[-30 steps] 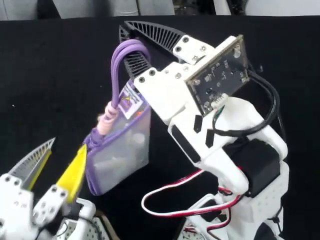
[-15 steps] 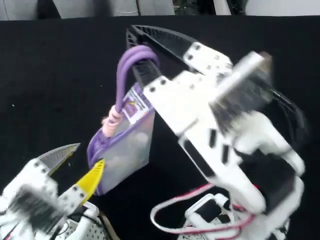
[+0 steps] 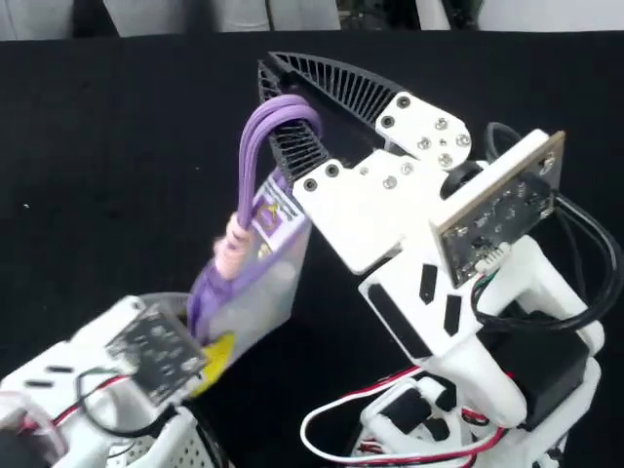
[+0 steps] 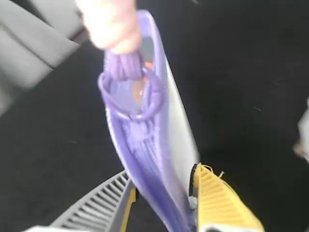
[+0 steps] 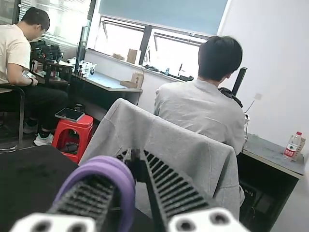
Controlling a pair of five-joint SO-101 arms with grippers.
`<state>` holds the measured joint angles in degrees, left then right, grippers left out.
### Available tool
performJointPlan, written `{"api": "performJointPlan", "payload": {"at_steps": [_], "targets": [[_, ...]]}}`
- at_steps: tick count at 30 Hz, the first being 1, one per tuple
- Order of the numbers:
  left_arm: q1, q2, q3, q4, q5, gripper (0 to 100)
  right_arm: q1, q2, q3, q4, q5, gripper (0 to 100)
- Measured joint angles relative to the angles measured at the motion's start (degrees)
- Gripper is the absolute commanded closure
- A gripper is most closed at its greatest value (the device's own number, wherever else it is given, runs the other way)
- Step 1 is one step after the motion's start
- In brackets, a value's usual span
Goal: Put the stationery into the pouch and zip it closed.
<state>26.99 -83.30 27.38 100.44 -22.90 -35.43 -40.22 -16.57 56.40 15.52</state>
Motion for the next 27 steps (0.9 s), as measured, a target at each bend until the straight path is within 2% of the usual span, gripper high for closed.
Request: {"api": "performJointPlan", "payload": {"at_steps": [2, 4, 6, 9, 12, 17, 20, 25, 27], "targets": [[3.6, 0.0, 3.08, -1.58, 2.11, 81, 0.0, 0.0, 0.0, 0.0, 0.0, 98.8], [4.31, 0.0, 6.24, -4.48, 3.34, 81, 0.0, 0.0, 0.0, 0.0, 0.0, 98.8], [3.25, 0.35, 9.41, -7.65, 3.87, 84, 0.0, 0.0, 0.0, 0.26, 0.0, 98.8], [0.79, 0.35, 13.27, -12.13, 4.22, 97, 0.0, 0.0, 0.0, 1.23, 0.0, 98.8], [-2.2, 0.44, 14.77, -14.51, 4.4, 95, 0.09, 0.0, 0.0, 1.58, 0.0, 98.8], [-6.51, -0.09, 14.86, -14.68, 4.48, 97, 0.09, 0.0, 0.0, 1.58, 0.0, 98.8], [-7.56, -5.36, 15.3, -14.68, 4.48, 97, 0.7, 0.0, 0.0, 1.58, 0.0, 98.8], [-8.09, -19.6, 15.03, -12.31, 4.4, 97, 8.0, 0.0, 4.04, -1.85, -0.09, 98.8], [-8.0, -20.31, 13.1, -9.76, 4.4, 97, 11.69, 0.0, 8.09, -5.54, -0.09, 98.8]]}}
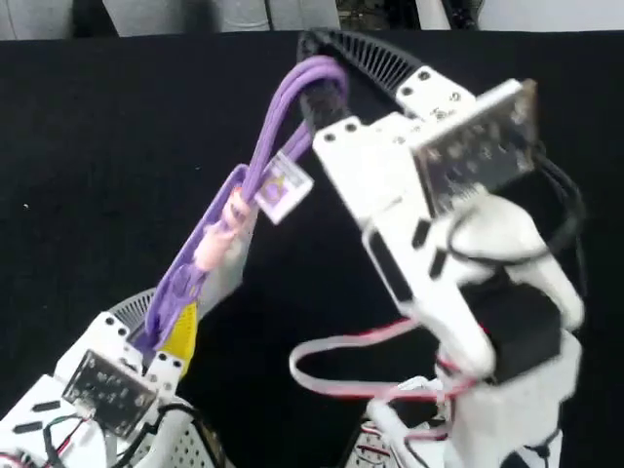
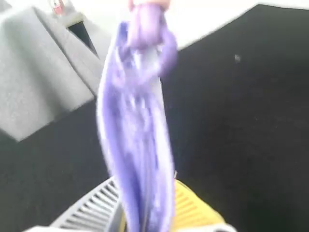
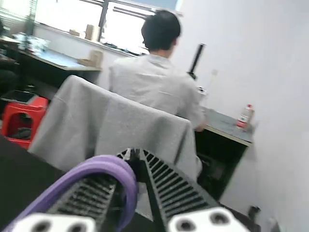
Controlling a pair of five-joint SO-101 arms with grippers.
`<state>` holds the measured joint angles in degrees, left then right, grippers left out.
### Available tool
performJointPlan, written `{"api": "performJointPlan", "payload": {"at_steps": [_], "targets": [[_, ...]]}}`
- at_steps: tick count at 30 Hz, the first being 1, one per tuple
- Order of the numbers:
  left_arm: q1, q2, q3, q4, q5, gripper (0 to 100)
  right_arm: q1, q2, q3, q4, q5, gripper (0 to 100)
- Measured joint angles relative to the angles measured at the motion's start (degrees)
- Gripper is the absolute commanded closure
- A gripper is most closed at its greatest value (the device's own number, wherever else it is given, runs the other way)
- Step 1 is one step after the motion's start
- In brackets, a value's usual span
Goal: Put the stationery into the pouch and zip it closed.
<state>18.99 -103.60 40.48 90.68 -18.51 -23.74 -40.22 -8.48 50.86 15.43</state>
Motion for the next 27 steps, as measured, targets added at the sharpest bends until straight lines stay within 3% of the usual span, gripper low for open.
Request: {"api": "performJointPlan", "payload": {"at_steps": [6, 15, 27], "targets": [[0.0, 1.14, -6.51, 4.75, -0.26, 97, 6.51, 0.26, 8.44, -10.46, 0.0, 98.8], [-0.53, -0.18, -10.46, 5.01, -0.26, 97, 11.96, 0.35, 9.14, -11.78, -0.09, 98.8], [-0.44, -0.18, -14.68, 8.26, -0.35, 97, 20.04, 12.66, 9.14, -21.01, -0.18, 98.8]]}}
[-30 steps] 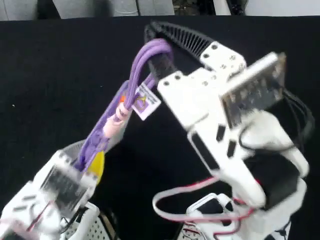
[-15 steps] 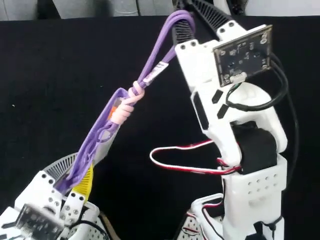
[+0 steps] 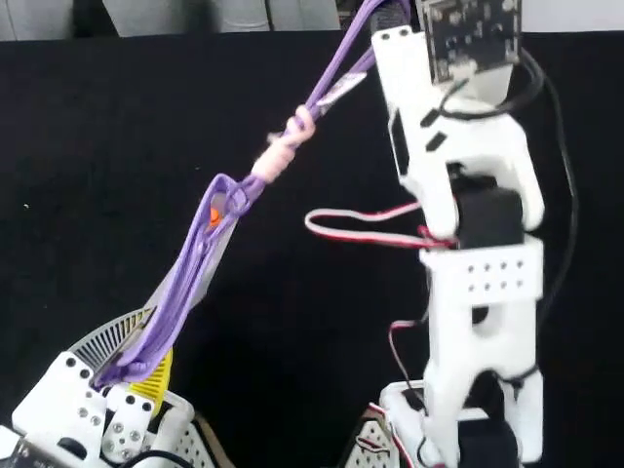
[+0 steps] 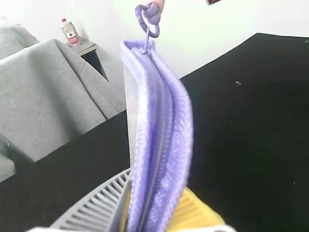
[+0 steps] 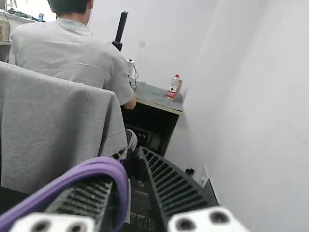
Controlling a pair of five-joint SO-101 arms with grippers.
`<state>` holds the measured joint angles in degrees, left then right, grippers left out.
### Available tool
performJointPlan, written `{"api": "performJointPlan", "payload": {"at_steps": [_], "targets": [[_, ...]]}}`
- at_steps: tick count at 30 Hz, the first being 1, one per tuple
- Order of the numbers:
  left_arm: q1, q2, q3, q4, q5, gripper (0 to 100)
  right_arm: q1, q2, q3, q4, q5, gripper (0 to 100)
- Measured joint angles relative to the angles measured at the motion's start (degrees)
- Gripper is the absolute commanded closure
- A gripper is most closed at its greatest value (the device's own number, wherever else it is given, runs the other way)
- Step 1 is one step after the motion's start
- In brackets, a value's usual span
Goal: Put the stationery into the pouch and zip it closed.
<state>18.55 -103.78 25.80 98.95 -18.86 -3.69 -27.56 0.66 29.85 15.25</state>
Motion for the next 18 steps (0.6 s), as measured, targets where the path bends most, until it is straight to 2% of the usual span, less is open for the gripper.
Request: {"api": "performJointPlan", "payload": {"at_steps": [11, 18], "targets": [[0.0, 0.18, 0.09, 0.26, 0.0, 97, 5.19, 15.3, -11.43, -0.7, 0.0, 98.8], [0.09, 0.26, 0.18, 0.18, 0.0, 97, 5.19, 23.56, -21.1, 6.59, 0.09, 98.6]]}}
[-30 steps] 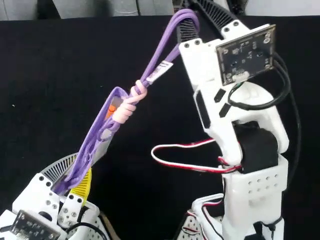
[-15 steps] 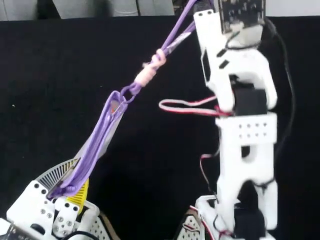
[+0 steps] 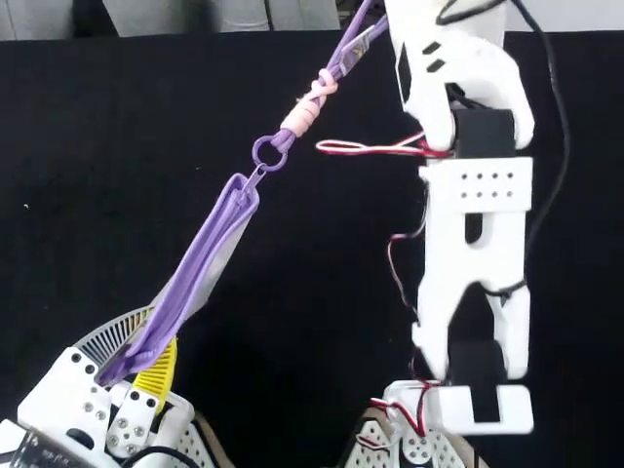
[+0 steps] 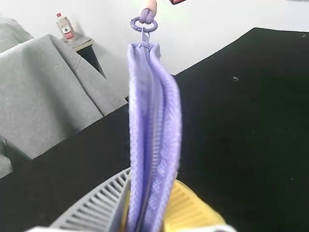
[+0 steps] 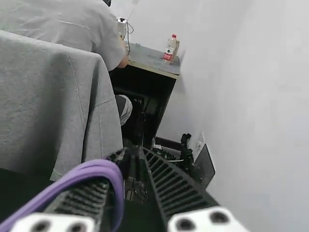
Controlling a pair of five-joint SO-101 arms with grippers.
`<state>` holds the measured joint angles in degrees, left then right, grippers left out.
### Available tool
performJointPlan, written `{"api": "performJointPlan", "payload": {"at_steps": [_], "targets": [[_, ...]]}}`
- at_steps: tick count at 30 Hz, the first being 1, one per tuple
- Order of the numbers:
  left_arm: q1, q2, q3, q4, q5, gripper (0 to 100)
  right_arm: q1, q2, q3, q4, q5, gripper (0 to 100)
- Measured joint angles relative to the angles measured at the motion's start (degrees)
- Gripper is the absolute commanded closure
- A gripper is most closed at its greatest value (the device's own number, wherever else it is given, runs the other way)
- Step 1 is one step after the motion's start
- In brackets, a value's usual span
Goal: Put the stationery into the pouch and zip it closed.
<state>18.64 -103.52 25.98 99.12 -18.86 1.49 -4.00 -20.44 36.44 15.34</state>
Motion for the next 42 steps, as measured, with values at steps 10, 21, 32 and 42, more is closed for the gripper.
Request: {"api": "performJointPlan", "payload": {"at_steps": [10, 21, 32, 42], "targets": [[-0.09, -1.14, 13.01, -7.3, -2.37, 67, 0.44, 3.16, -7.3, 9.85, 0.18, 92.0], [-10.37, -1.23, 37.1, -28.84, -2.73, 68, -0.26, 6.24, -6.77, 15.56, 0.18, 91.7], [-29.19, -1.05, 44.04, -29.63, -2.81, 69, -14.42, 18.73, -6.15, 15.56, 1.23, 92.0], [-33.14, -1.05, 41.23, -20.66, 0.62, 69, -25.76, 19.16, -6.15, 23.91, 5.01, 68.1]]}}
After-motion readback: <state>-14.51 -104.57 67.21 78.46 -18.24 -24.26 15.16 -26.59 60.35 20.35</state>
